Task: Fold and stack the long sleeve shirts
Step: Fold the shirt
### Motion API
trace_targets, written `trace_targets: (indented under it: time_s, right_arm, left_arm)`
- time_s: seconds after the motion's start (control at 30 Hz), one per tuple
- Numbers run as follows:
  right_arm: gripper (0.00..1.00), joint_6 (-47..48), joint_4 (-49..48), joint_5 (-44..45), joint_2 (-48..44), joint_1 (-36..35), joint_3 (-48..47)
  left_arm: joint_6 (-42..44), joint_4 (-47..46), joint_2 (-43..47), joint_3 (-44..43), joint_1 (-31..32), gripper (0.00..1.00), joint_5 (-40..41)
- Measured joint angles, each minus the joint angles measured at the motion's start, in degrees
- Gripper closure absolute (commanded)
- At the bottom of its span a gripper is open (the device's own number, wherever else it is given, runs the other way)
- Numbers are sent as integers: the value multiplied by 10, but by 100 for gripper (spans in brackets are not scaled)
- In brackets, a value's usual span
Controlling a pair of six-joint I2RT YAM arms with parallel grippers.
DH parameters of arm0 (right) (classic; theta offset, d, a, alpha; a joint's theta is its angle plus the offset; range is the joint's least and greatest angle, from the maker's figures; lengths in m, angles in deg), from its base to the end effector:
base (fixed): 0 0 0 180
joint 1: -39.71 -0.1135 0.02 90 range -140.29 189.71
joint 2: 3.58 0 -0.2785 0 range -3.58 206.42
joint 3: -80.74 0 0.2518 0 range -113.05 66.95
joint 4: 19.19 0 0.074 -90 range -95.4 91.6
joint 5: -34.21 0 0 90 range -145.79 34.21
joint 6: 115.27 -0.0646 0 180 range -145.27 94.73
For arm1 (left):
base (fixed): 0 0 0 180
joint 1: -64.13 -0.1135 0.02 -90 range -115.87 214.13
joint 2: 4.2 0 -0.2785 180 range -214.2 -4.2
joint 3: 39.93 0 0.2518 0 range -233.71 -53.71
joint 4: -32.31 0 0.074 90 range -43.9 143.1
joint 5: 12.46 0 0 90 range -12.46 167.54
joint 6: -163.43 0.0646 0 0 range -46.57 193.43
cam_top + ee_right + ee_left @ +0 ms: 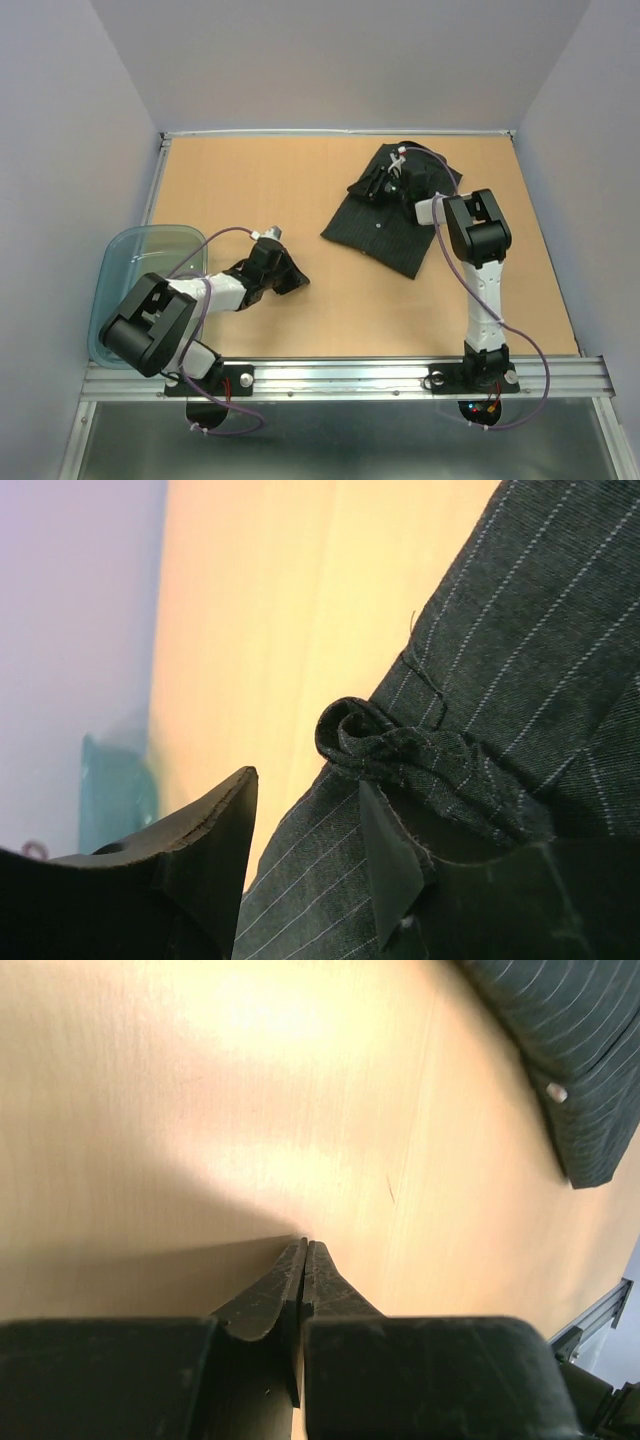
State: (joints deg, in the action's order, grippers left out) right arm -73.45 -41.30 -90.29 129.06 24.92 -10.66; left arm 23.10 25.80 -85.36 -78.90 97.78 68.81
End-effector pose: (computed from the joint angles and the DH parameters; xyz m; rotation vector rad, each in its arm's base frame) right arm 0.4917 0.1677 0.1107 0.1527 2.0625 1.2853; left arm 0.2241 -0.1610 0.1392 -0.2512 2.3516 -0.9452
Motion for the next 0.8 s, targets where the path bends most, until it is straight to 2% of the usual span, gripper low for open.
trace_targets:
  time_s: [0.03, 0.13, 0.17, 0.2, 0.23, 0.27, 0.37, 0.53, 0.67, 0.8]
  right_arm:
    - [48, 4, 6, 1, -3, 2, 0]
    - [47, 20, 45, 3, -26, 4, 1]
    - [47, 23, 55, 1, -31, 3, 1]
    - [47, 27, 61, -1, -40, 0, 5]
    - [46, 29, 67, -2, -49, -2, 11]
    - [46, 33, 75, -4, -65, -3, 23]
    - [46, 38, 90, -5, -121, -8, 62]
    - [46, 40, 96, 2, -233, -9, 123]
    - [46, 38, 99, 26, -332, -9, 193]
    - [46, 38, 104, 61, -423, -9, 280]
  left_arm:
    - [0, 3, 2, 0, 0, 91, 0]
    - [4, 24, 17, 0, 0, 82, 2]
    - [6, 30, 25, 0, 0, 76, 4]
    - [8, 37, 37, -1, 0, 64, 7]
    - [10, 44, 51, -4, 0, 57, 10]
    - [14, 48, 64, -10, 0, 42, 14]
    - [22, 51, 82, -44, 0, 27, 28]
    - [42, 31, 47, -147, -5, 24, 39]
    - [64, 17, -76, -265, -12, 22, 36]
    - [85, 32, -181, -330, -15, 22, 36]
